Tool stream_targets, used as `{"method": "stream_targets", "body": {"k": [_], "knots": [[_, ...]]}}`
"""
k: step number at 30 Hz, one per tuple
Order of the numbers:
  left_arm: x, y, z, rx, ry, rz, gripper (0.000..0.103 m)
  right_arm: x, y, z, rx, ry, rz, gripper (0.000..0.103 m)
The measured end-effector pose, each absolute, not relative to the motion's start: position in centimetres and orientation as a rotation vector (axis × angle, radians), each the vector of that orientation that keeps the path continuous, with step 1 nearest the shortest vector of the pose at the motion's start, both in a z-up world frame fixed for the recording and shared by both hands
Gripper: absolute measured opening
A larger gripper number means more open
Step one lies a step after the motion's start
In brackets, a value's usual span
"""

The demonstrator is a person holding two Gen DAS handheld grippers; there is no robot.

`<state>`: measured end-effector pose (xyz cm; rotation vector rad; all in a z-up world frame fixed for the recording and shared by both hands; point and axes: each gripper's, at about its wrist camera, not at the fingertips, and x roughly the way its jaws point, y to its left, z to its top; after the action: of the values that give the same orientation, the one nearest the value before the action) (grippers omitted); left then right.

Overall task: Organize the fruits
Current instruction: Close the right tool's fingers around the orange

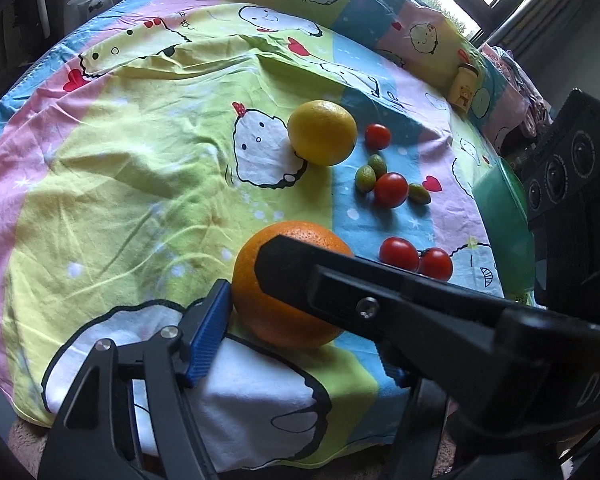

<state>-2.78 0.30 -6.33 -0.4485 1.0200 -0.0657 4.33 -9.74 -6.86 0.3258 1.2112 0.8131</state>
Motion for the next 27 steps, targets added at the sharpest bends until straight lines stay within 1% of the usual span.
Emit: {"method": "stream_targets", "body": {"k": [27], "knots": [[-2.0, -0.8, -6.8, -0.365, 1.037, -0.035, 0.066, 4.8, -9.8, -8.3, 0.317, 1.263, 0.784, 0.075]]}}
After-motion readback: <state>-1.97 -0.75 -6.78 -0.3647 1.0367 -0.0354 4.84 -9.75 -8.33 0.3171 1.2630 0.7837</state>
